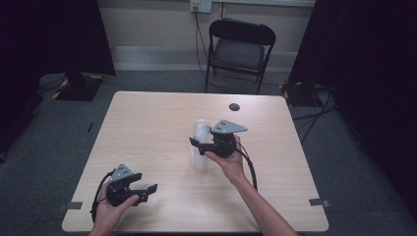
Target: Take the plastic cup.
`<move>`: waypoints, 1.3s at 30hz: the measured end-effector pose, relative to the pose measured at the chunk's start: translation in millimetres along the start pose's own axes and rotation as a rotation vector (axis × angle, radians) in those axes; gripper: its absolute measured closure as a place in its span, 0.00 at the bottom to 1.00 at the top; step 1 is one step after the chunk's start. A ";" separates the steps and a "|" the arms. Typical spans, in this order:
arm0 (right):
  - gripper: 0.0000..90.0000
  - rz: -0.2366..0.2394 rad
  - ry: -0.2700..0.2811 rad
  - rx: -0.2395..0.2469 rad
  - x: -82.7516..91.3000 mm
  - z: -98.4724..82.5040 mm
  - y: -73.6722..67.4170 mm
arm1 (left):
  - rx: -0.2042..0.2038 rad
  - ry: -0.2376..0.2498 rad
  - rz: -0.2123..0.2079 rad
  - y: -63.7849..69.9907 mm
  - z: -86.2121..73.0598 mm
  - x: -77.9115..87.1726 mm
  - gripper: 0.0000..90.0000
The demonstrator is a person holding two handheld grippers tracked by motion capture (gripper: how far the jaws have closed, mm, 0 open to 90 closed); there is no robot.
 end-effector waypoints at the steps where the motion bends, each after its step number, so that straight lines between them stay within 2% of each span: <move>1: 0.36 0.002 0.002 -0.004 0.3 1.1 0.2 | 0.000 0.000 0.000 0.0 0.0 0.0 0.24; 15: 0.36 0.006 0.030 -0.011 1.4 13.9 0.8 | -0.003 -0.006 -0.002 0.0 -0.6 -1.2 0.24; 21: 0.36 0.017 0.040 -0.031 2.7 19.3 2.9 | -0.005 -0.008 -0.003 0.4 -0.5 -0.8 0.24; 39: 0.37 0.013 0.082 -0.033 9.5 39.8 4.6 | -0.006 -0.006 -0.002 0.1 -0.6 -1.1 0.24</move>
Point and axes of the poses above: each handheld gripper's, and its own axes: x roughly backward along the jaws, z roughly out of its top, y roughly to its right, the point moved 8 cm from there along -x, roughly forward along the jaws, and after that the axes turned 2 degrees about x, right-handed, at the moved point
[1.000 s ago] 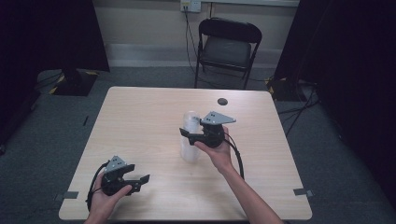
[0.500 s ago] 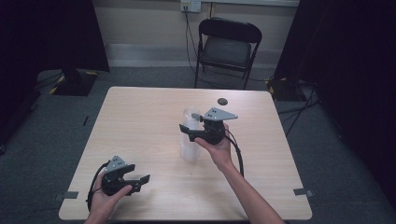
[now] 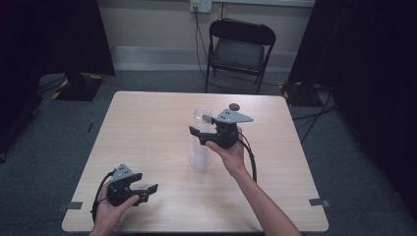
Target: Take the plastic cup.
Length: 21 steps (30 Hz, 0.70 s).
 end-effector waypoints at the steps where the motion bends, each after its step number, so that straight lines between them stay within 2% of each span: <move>1: 0.37 0.001 0.002 -0.001 0.5 0.9 -0.1 | -0.001 0.001 0.003 -0.4 0.0 0.0 0.24; 11: 0.37 0.006 0.023 -0.005 3.7 10.4 -0.1 | -0.003 0.003 0.006 0.5 0.2 -1.2 0.24; 21: 0.38 0.006 0.066 -0.012 13.5 25.7 -0.3 | -0.002 0.001 0.006 0.6 0.0 -2.1 0.24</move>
Point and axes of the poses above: each handheld gripper's, and its own axes: x roughly backward along the jaws, z roughly out of its top, y roughly to its right, the point moved 8 cm from there along -x, roughly forward along the jaws, and after that the axes turned 2 degrees about x, right-handed, at the moved point
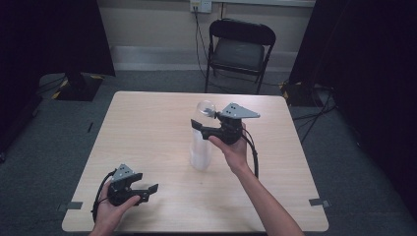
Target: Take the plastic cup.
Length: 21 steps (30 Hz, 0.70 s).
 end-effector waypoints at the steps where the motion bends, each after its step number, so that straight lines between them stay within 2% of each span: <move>1: 0.38 0.000 0.000 0.000 0.0 0.0 0.0 | 0.000 0.000 0.000 0.0 0.0 0.0 0.24; 3: 0.38 0.003 0.011 0.002 1.6 3.2 -0.8 | -0.009 0.001 0.004 -0.2 0.2 0.1 0.24; 4: 0.38 0.004 0.022 0.001 3.8 6.7 -1.4 | -0.032 0.001 0.026 -1.8 0.0 0.1 0.24; 8: 0.39 0.007 0.041 -0.004 9.5 12.9 -0.9 | -0.034 0.005 0.037 -3.0 -0.1 0.2 0.24; 11: 0.39 0.010 0.049 -0.011 14.6 15.9 -0.2 | -0.033 0.010 0.036 -2.8 0.3 0.3 0.23; 14: 0.39 -0.022 0.041 -0.016 19.7 17.7 2.7 | -0.047 0.025 0.026 -0.4 1.7 -0.2 0.22; 15: 0.39 -0.029 0.036 -0.021 21.1 17.9 3.3 | -0.037 0.027 0.023 0.9 1.7 -0.7 0.22; 21: 0.40 -0.028 0.044 -0.027 29.6 20.1 4.1 | -0.030 0.040 0.018 4.9 1.7 -3.9 0.21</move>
Point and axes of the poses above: each handheld gripper's, and its own axes: x roughly backward along the jaws, z roughly out of its top, y roughly to its right, the point moved 8 cm from there along -x, roughly forward along the jaws, and after that the axes turned 2 degrees about x, right-handed, at the moved point
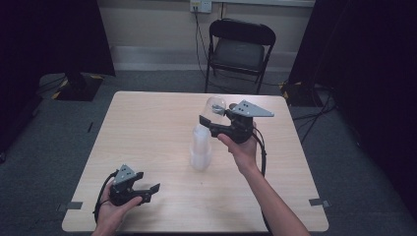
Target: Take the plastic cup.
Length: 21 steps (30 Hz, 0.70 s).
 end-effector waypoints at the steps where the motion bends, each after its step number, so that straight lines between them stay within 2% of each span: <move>1: 0.40 -0.002 0.002 -0.006 2.2 0.3 0.3 | -0.010 0.002 0.003 0.0 0.6 -0.2 0.21; 8: 0.40 -0.007 0.006 -0.036 21.6 1.9 3.8 | -0.021 0.037 -0.021 6.9 6.1 -2.5 0.21; 10: 0.41 -0.014 0.002 -0.042 27.1 0.6 5.9 | -0.011 0.039 -0.033 9.3 7.7 -4.3 0.21; 11: 0.41 -0.017 -0.003 -0.047 32.4 -2.1 7.0 | -0.029 0.048 -0.042 12.7 10.4 -5.0 0.21; 14: 0.40 -0.025 -0.014 -0.035 37.8 -5.4 7.0 | -0.033 0.057 -0.052 15.6 14.0 -5.1 0.21; 18: 0.41 -0.025 -0.007 -0.070 50.9 -11.8 8.0 | -0.048 0.073 -0.056 19.2 20.9 -4.6 0.21; 19: 0.41 -0.020 -0.010 -0.077 52.6 -14.0 7.5 | -0.065 0.085 -0.048 21.0 24.6 -2.7 0.21; 21: 0.40 -0.015 -0.026 -0.075 54.8 -19.5 5.6 | -0.075 0.088 -0.046 22.0 27.8 -1.0 0.21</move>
Point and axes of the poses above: each handheld gripper's, and its own axes: x roughly backward along the jaws, z roughly out of its top, y roughly to its right, the point moved 8 cm from there along -x, roughly forward along the jaws, and after that the axes turned 2 degrees about x, right-handed, at the moved point
